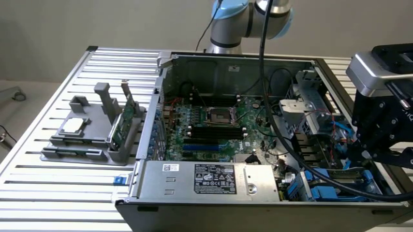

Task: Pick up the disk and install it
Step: 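Insert the first disk wire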

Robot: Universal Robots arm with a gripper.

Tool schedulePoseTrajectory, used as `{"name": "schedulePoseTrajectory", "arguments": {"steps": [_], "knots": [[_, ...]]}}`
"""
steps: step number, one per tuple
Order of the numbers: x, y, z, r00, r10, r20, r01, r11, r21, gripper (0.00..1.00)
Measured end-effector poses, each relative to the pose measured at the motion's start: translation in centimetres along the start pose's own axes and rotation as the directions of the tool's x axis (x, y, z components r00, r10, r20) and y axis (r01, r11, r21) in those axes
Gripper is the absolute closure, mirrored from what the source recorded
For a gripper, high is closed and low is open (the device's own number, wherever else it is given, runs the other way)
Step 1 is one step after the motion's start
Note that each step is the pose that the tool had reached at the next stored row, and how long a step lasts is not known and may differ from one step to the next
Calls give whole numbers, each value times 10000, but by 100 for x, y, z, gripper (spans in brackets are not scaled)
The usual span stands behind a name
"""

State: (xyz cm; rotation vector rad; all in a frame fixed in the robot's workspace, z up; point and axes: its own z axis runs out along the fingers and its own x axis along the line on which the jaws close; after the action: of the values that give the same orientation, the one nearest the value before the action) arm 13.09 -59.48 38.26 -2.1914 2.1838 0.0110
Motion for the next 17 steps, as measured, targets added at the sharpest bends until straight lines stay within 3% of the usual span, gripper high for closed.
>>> {"name": "schedulePoseTrajectory", "arguments": {"steps": [1,4,6,7,9,15,17], "knots": [[0,0,0,10000,0,0,0,10000,0,83],[0,0,0,10000,0,0,0,10000,0,64],[-1,1,-1,10000,0,-1,0,10000,0,64],[-3,4,-6,10000,6,-3,-6,10000,0,58],[-10,6,-33,10000,51,-4,-51,10000,2,58],[-53,2,-282,10000,87,-5,-87,10000,3,58],[-69,1,-318,10000,87,-2,-87,10000,3,58]]}}
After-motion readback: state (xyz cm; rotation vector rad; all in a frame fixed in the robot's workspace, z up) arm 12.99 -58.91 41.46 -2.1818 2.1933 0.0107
